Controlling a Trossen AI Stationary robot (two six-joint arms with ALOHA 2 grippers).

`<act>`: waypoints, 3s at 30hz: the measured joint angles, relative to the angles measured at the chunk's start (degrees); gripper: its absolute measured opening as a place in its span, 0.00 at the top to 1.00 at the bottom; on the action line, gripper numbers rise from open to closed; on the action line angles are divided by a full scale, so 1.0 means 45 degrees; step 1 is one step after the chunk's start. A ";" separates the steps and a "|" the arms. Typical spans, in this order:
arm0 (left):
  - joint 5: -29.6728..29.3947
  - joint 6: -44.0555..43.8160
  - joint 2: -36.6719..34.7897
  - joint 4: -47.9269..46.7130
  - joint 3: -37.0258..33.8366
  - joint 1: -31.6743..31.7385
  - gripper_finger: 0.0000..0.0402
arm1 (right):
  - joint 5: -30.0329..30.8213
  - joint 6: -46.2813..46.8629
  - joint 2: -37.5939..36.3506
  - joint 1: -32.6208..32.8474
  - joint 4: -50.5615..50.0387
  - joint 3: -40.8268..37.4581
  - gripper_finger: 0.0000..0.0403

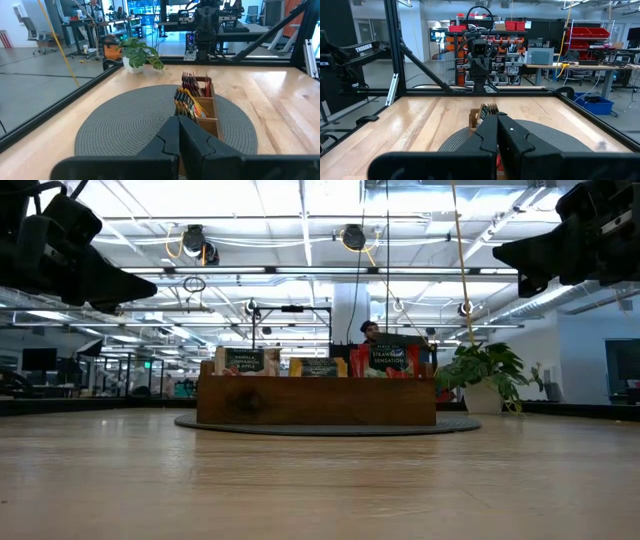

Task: Pick & Place Tea
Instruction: Return to Home Position

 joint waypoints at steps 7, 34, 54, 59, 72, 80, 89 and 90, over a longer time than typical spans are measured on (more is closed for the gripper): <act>-0.0005 0.0005 0.0000 0.0000 0.0000 0.0004 0.90 | 0.0000 0.0000 0.0000 0.0000 0.0000 -0.0010 1.00; -0.0005 0.0005 0.0000 -0.0003 0.0000 -0.0001 0.84 | 0.0004 -0.0001 0.0000 0.0005 -0.0004 -0.0005 1.00; -0.0005 0.0005 0.0004 0.0000 0.0000 -0.0001 0.84 | 0.0005 -0.0002 0.0000 0.0005 -0.0005 -0.0005 1.00; -0.0005 0.0005 0.0000 0.0000 0.0000 -0.0001 0.84 | 0.0005 0.0000 0.0000 0.0005 -0.0005 -0.0005 1.00; -0.0001 0.0005 0.0001 -0.0001 0.0000 -0.0001 0.84 | 0.0005 -0.0002 0.0005 0.0003 -0.0005 -0.0005 1.00; -0.0004 0.0005 0.0003 0.0000 0.0000 0.0000 0.84 | 0.0005 0.0000 0.0000 0.0003 -0.0005 -0.0005 1.00; 0.0000 0.0005 0.0002 -0.0002 0.0000 -0.0001 0.84 | 0.0002 0.0000 0.0002 0.0002 -0.0005 -0.0005 1.00; -0.0004 0.0005 0.0002 -0.0002 0.0000 0.0002 0.84 | 0.0003 -0.0005 0.0001 0.0005 -0.0005 -0.0005 1.00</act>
